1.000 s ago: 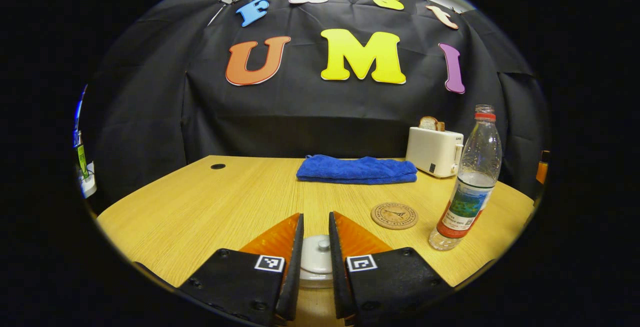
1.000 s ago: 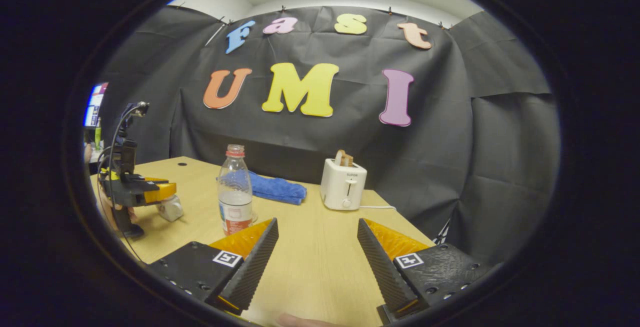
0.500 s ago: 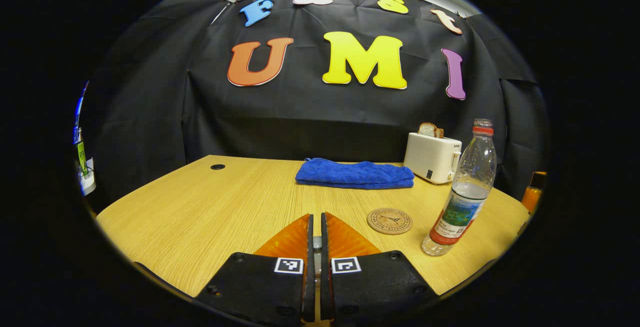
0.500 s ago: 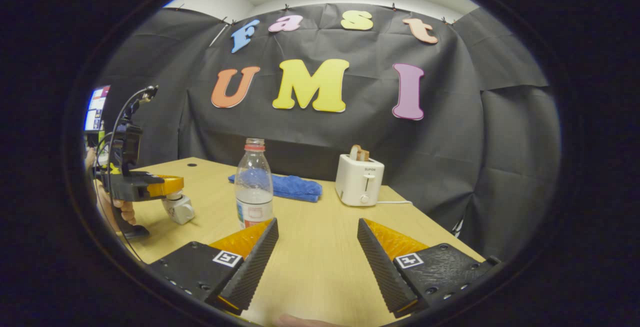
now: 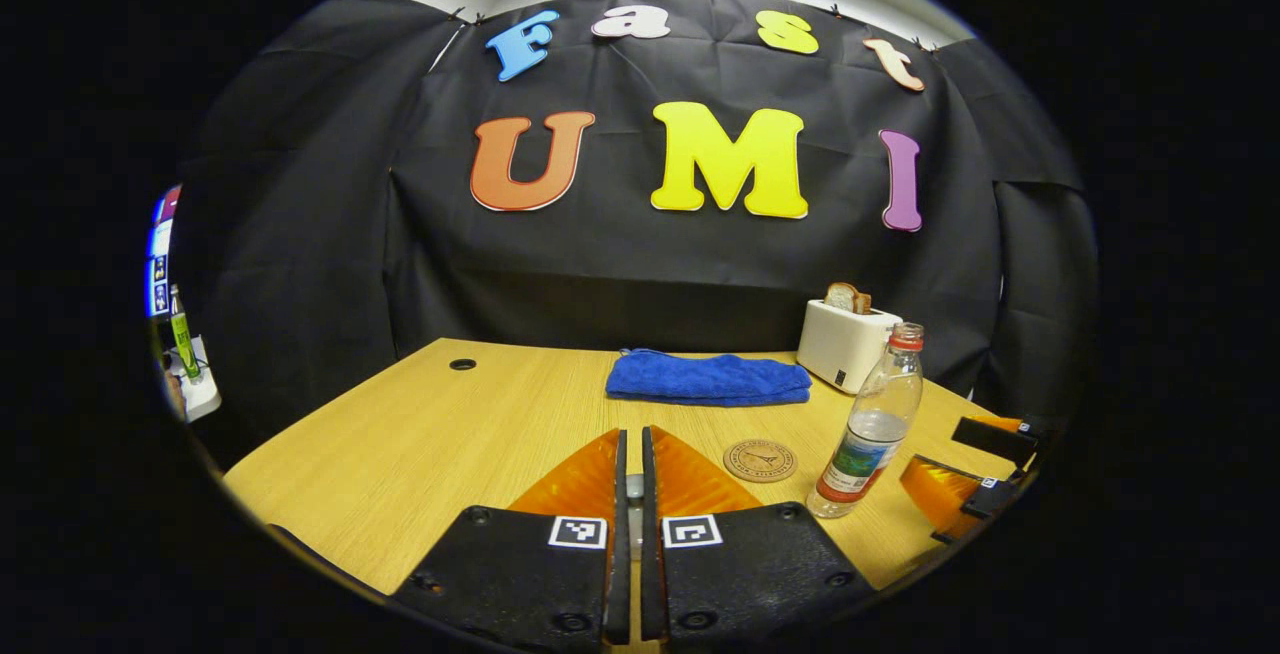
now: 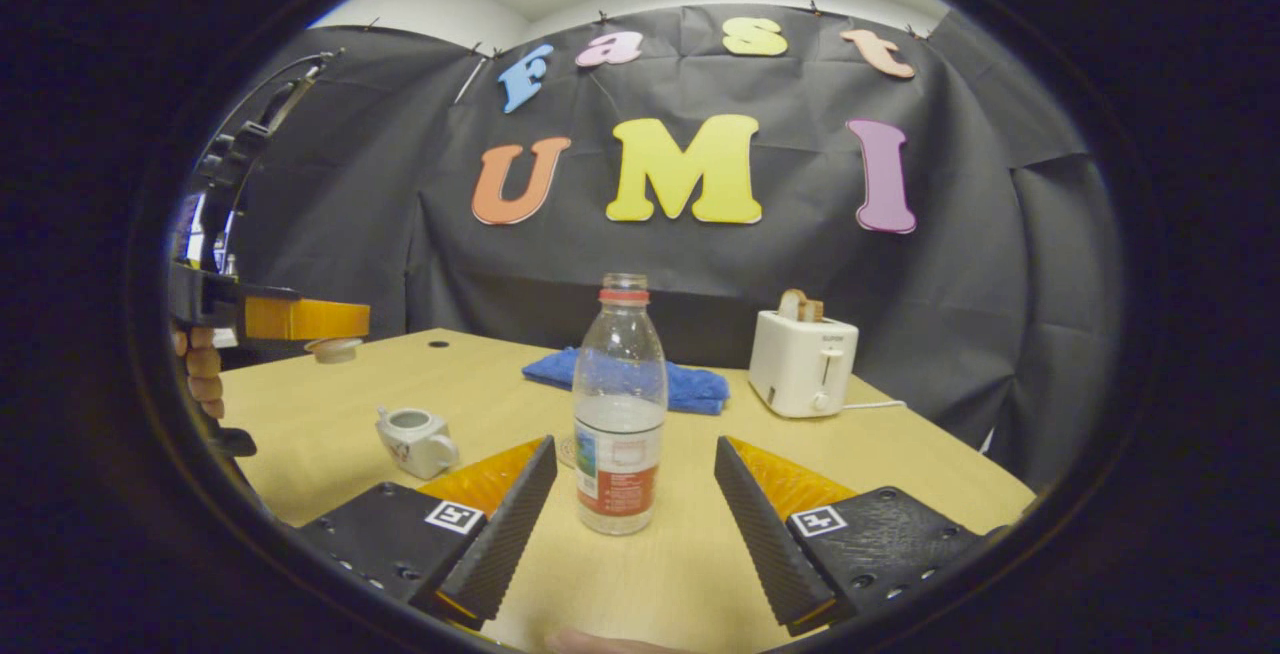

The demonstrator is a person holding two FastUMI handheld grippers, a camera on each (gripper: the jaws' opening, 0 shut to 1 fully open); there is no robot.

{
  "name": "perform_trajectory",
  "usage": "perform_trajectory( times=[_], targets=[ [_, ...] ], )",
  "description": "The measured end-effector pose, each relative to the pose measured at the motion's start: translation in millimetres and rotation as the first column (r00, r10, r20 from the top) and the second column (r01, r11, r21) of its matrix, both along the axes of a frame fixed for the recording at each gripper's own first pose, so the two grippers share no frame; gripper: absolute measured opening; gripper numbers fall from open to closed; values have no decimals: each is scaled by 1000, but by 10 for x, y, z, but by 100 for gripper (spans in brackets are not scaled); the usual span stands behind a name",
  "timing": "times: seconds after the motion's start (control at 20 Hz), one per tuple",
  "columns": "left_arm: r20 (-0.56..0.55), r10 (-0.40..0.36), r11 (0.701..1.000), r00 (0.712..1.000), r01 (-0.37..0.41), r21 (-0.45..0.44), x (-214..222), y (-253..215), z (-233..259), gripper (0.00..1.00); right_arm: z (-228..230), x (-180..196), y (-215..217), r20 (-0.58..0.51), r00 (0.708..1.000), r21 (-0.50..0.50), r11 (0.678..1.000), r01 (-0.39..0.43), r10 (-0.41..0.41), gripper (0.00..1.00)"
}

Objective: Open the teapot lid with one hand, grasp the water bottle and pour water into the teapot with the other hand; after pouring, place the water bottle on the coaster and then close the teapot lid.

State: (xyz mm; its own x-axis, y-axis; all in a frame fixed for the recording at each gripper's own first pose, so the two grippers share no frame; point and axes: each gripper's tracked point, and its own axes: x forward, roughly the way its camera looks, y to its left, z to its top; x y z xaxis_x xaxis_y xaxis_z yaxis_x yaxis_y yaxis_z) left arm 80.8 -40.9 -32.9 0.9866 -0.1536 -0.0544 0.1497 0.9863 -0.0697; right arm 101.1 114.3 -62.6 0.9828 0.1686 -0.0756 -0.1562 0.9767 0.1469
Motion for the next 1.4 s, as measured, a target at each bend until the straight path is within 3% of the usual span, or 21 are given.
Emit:
perform_trajectory(
  times=[0.3, 0.5, 0.65, 0.8, 1.05, 1.25, 1.4],
  targets=[
    [0, -15, 997, 1000, 15, -79, -134, 264, 141, 6, -168, 487, 182, -73, 997, 11, 1000, 21, -20, 97],
    [-22, 37, 997, 999, -38, -61, -52, 527, 53, 6, -85, 672, 187, -24, 998, -30, 998, 49, -50, 99],
    [-29, 26, 998, 999, -28, -58, -39, 512, 13, 7, -42, 696, 178, -7, 997, -47, 996, 81, -81, 96],
    [-26, 10, 999, 1000, -11, -51, -59, 468, 28, 7, 17, 651, 130, 7, 994, -54, 992, 112, -112, 80],
    [4, -7, 1000, 1000, 7, -17, -150, 462, 142, 7, 113, 543, 126, 1, 992, -142, 982, 128, -129, 76],
    [-4, 24, 999, 1000, -24, 35, -148, 625, 127, 7, 140, 506, 127, 2, 986, -317, 935, 161, -170, 76],
    [5, 56, 998, 998, -57, 36, -171, 771, 158, 6, 145, 540, 194, 33, 978, -481, 855, 195, -205, 76]
  ],
)
